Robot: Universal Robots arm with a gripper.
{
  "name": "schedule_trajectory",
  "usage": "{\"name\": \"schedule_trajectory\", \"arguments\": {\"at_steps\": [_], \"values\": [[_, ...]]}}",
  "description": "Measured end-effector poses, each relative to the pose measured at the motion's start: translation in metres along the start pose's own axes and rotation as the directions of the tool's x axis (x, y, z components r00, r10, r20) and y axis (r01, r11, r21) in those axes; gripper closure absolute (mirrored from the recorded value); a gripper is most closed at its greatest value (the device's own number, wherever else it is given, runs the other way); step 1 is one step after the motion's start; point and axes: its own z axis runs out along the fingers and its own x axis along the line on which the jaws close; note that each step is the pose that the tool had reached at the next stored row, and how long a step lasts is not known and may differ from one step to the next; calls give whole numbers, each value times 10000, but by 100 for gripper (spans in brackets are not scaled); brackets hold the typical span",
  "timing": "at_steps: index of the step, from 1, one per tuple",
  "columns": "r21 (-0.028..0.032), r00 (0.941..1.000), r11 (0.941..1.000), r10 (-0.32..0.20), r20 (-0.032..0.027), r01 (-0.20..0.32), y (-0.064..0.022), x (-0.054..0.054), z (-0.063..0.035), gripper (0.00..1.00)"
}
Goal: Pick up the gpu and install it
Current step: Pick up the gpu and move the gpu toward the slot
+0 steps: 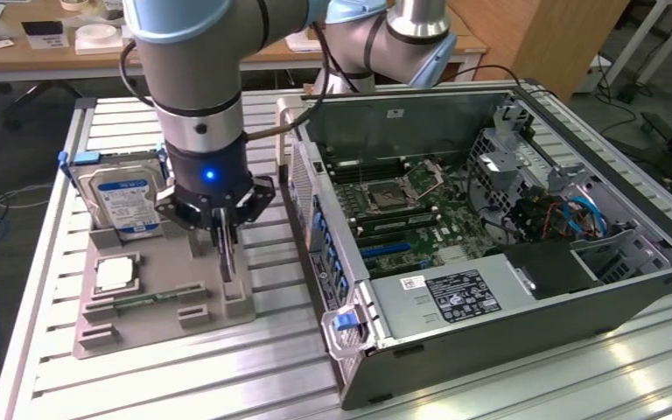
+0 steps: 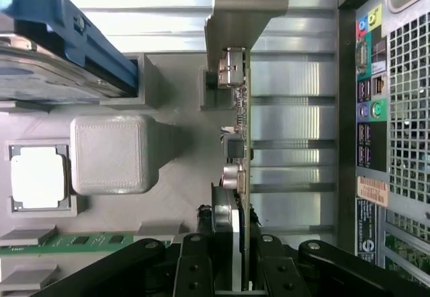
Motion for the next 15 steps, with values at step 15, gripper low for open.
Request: {"name": "schedule_trajectory", "arguments": {"at_steps": [15], "values": [[321, 9992, 9987, -383, -106, 387, 22, -2, -227, 72]]}}
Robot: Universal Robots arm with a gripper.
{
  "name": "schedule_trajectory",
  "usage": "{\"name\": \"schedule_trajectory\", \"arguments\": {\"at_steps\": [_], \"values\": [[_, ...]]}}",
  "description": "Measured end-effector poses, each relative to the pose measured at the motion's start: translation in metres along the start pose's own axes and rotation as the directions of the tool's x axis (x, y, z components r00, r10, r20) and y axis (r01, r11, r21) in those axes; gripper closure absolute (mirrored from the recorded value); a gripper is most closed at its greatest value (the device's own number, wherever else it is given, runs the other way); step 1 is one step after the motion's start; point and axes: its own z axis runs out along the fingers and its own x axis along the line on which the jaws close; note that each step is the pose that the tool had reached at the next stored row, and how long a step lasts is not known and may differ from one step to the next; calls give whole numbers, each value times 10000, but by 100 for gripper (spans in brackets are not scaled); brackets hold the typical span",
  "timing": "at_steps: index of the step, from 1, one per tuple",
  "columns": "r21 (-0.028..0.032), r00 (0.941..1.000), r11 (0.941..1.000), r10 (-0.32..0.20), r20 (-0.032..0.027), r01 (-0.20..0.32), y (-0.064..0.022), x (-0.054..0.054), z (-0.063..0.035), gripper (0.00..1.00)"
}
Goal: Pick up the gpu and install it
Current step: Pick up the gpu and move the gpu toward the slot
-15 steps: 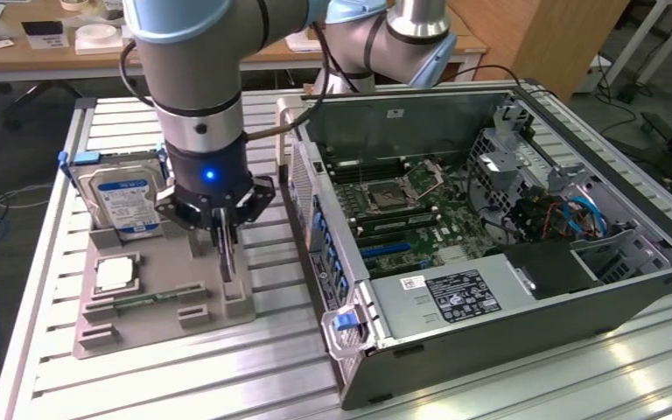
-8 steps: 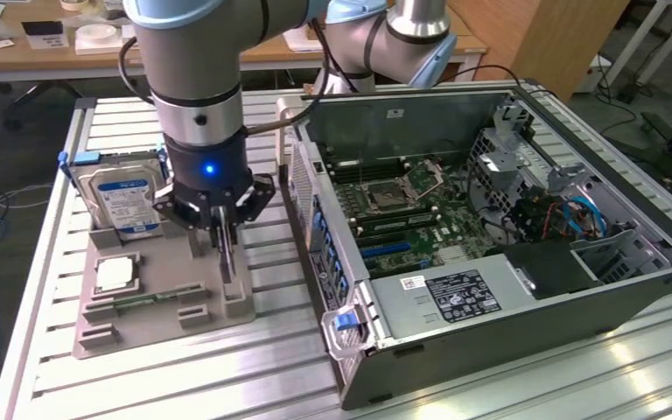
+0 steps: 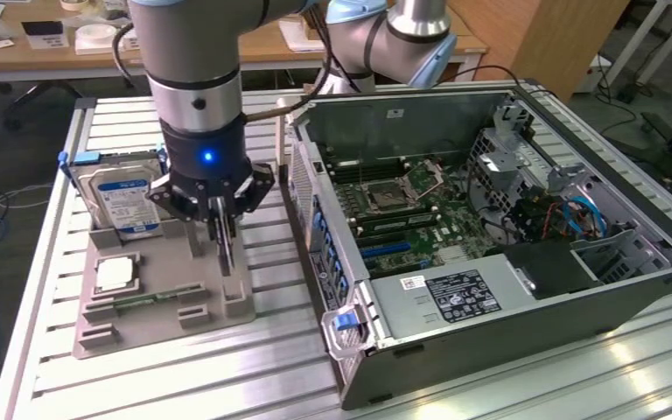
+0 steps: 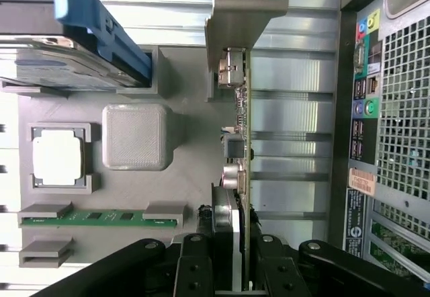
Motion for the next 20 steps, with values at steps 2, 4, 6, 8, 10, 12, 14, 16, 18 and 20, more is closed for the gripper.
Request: {"name": "schedule_trajectory", "arguments": {"at_steps": [2, 4, 6, 8, 10, 12, 14, 16, 18, 20], "values": [[0, 10000, 10000, 0, 0, 0, 1, 0, -84, 72], [-1, 10000, 10000, 0, 1, 0, 3, -1, -171, 72], [0, 10000, 10000, 0, 0, 0, 5, -1, -261, 72], [0, 10000, 10000, 0, 1, 0, 6, -2, -354, 72], [-1, 10000, 10000, 0, 0, 0, 8, -2, -444, 72], [-1, 10000, 10000, 0, 0, 0, 9, -3, -535, 72], [0, 10000, 10000, 0, 1, 0, 11, -3, -624, 72], [0, 10000, 10000, 0, 1, 0, 12, -4, -718, 72], [0, 10000, 10000, -1, 0, 1, 14, -5, -808, 72], [0, 10000, 10000, 0, 0, 0, 16, -5, -898, 72]]}}
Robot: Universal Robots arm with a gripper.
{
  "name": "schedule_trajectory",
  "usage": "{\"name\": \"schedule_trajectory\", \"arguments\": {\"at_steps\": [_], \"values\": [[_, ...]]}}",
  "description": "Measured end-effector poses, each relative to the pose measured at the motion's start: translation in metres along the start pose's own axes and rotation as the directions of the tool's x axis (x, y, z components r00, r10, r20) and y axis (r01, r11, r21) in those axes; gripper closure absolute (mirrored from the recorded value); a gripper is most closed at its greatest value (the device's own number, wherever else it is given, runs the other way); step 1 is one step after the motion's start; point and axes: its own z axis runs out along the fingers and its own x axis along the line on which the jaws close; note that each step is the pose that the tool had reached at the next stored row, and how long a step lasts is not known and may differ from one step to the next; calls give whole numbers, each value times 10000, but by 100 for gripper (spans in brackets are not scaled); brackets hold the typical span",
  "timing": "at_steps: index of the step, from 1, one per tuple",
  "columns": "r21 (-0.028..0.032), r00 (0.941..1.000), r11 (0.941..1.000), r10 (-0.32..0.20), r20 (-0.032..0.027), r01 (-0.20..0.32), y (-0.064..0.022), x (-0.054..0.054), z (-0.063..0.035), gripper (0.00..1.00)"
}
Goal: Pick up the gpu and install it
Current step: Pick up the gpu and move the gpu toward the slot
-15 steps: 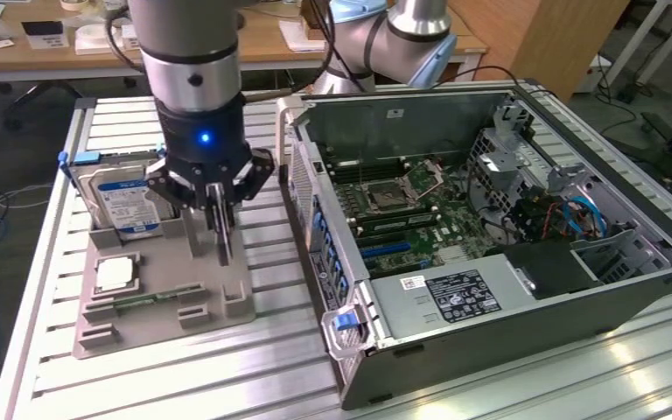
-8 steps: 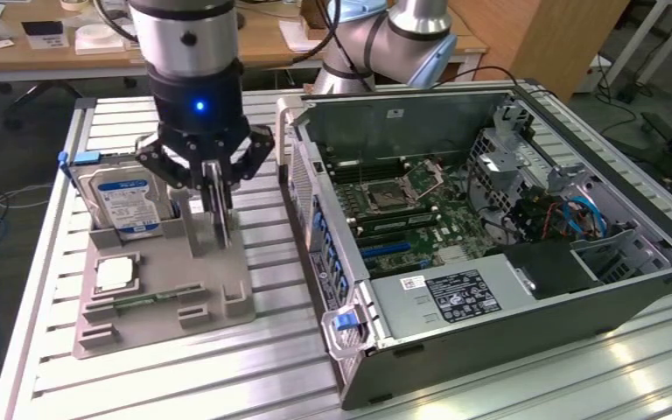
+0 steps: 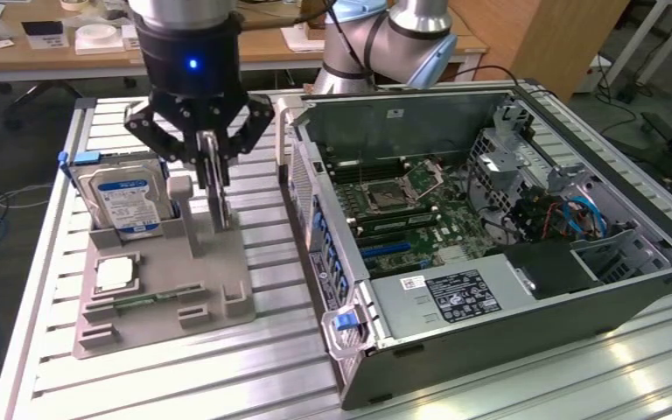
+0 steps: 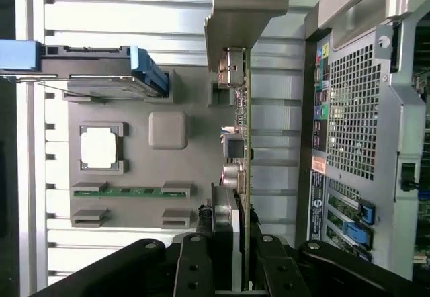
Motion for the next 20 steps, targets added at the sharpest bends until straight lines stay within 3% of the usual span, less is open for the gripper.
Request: {"name": "schedule_trajectory", "arguments": {"at_steps": [9, 15, 20], "values": [[0, 10000, 10000, -1, 0, 1, 7, -3, -404, 72], [1, 10000, 10000, -1, 0, 1, 11, -31, -422, 72], [0, 10000, 10000, 1, 1, -1, 12, -168, -421, 72]]}}
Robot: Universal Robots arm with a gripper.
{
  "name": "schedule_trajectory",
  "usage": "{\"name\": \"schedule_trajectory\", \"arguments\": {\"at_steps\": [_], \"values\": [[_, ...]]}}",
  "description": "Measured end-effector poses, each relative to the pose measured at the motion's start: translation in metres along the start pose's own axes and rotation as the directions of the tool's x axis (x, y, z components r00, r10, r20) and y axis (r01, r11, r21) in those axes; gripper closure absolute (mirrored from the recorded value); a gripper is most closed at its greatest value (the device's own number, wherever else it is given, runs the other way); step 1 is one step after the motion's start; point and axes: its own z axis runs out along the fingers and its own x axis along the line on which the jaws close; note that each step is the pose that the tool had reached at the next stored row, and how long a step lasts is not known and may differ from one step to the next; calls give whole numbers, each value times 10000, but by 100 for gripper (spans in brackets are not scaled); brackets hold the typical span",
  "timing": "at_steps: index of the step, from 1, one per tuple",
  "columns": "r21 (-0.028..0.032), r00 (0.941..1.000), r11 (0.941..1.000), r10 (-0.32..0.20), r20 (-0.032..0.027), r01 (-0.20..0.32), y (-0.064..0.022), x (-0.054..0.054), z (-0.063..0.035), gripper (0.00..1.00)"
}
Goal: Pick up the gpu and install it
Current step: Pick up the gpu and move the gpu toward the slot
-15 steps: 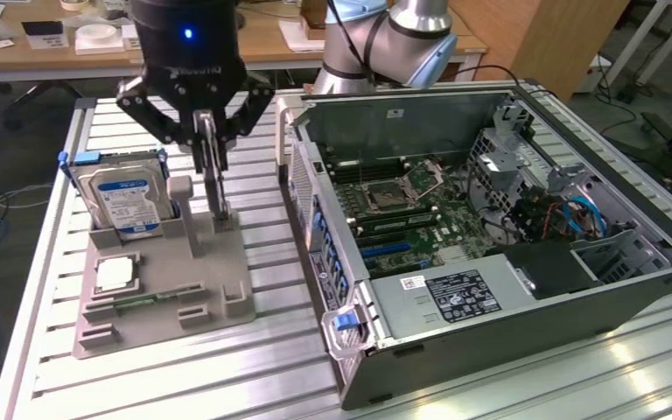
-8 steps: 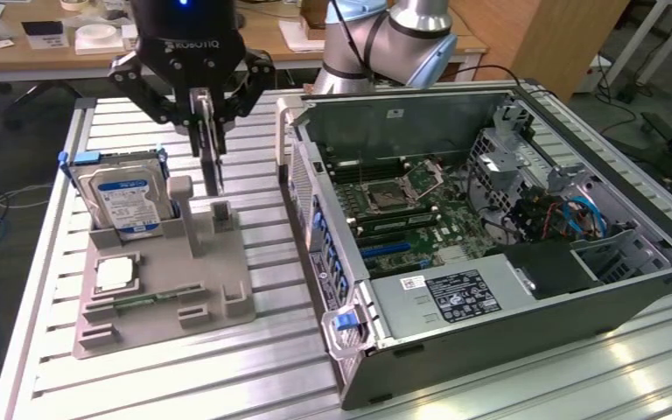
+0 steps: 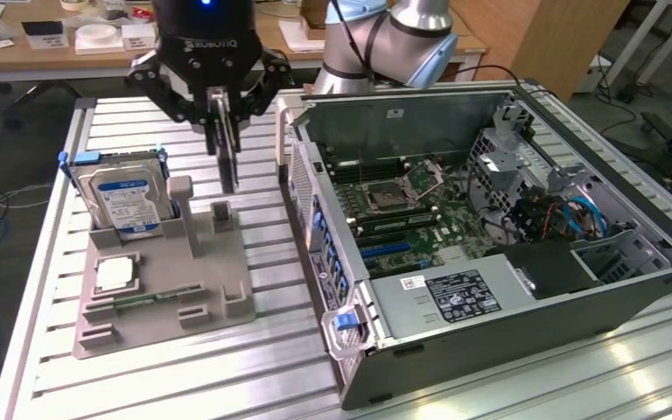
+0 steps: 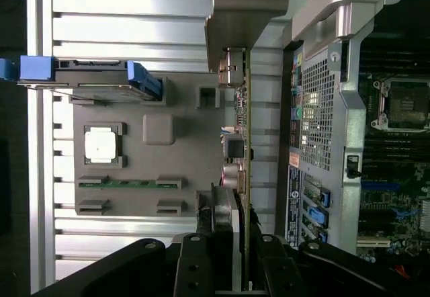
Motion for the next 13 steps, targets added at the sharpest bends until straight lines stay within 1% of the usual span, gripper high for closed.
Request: {"name": "schedule_trajectory", "arguments": {"at_steps": [7, 13], "values": [[1, 10000, 10000, -1, 2, 1, 0, -259, 5, 72], [1, 10000, 10000, 0, 1, 0, -2, -527, 11, 72]]}}
